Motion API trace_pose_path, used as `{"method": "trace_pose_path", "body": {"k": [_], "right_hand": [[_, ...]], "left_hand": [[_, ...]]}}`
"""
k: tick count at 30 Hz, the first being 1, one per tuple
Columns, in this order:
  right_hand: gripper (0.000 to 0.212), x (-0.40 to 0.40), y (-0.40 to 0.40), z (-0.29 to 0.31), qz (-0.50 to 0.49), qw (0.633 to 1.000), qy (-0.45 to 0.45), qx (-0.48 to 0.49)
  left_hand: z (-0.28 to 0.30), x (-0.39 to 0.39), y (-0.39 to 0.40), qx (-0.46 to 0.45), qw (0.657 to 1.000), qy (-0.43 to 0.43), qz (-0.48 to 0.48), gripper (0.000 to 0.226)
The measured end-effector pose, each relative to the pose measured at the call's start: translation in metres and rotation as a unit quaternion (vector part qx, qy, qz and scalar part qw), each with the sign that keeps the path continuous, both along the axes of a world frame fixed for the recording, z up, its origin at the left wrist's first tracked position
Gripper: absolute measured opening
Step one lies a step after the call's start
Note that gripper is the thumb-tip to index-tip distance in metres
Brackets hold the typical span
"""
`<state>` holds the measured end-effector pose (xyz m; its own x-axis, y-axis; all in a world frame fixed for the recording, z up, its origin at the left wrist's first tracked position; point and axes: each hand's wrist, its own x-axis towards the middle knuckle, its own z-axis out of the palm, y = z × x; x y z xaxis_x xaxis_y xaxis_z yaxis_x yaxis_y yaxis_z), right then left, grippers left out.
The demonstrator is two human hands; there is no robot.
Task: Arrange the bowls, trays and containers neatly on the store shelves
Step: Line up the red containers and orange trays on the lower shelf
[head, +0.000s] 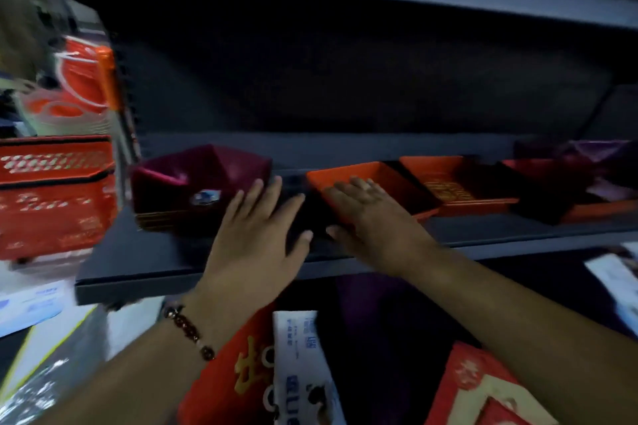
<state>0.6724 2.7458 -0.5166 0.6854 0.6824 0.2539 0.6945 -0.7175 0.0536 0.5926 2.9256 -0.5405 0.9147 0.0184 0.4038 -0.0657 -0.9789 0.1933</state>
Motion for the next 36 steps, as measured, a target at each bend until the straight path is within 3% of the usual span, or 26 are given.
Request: {"method": "trace_pose_path", "body": {"k": [3,6,12,17,21,25,28,31,34,36], "right_hand": [[0.066,0.009,-0.085,0.012,-0.093,0.995,0.008,-0.015],[0.068,0.021,-0.168,0.019,-0.201,0.979,0.038,-0.009],[0.064,0.064,-0.300,0.027,-0.340,0.938,0.017,0.062],[0.060,0.106,-0.370,0.029,-0.398,0.906,-0.028,0.140],[0.055,0.137,-0.386,0.025,-0.359,0.923,0.039,0.131],[0.063,0.164,-0.389,0.016,-0.348,0.934,0.022,0.073],[0.032,0.172,-0.383,0.020,-0.351,0.932,-0.036,0.084],[0.022,0.162,-0.369,0.024,-0.321,0.930,-0.150,0.093],[0.027,0.129,-0.353,0.022,-0.240,0.944,-0.210,0.086],[0.029,0.106,-0.339,0.020,-0.232,0.947,-0.203,0.086]], "left_hand": [[0.016,0.032,-0.060,0.051,0.993,0.093,-0.060,0.077],[0.037,0.067,-0.127,0.079,0.981,0.127,-0.127,0.086],[0.068,0.142,-0.257,0.077,0.961,0.092,-0.249,0.082],[0.064,0.186,-0.325,0.062,0.951,0.059,-0.299,0.073],[0.049,0.203,-0.349,0.056,0.944,0.041,-0.322,0.068],[0.041,0.218,-0.353,0.035,0.946,0.025,-0.321,0.066],[0.040,0.222,-0.349,0.007,0.950,0.032,-0.309,0.066],[0.038,0.219,-0.338,-0.021,0.953,0.030,-0.301,0.065],[0.038,0.205,-0.322,-0.147,0.943,0.061,-0.293,0.064],[0.043,0.187,-0.310,-0.321,0.892,0.131,-0.289,0.067]]}}
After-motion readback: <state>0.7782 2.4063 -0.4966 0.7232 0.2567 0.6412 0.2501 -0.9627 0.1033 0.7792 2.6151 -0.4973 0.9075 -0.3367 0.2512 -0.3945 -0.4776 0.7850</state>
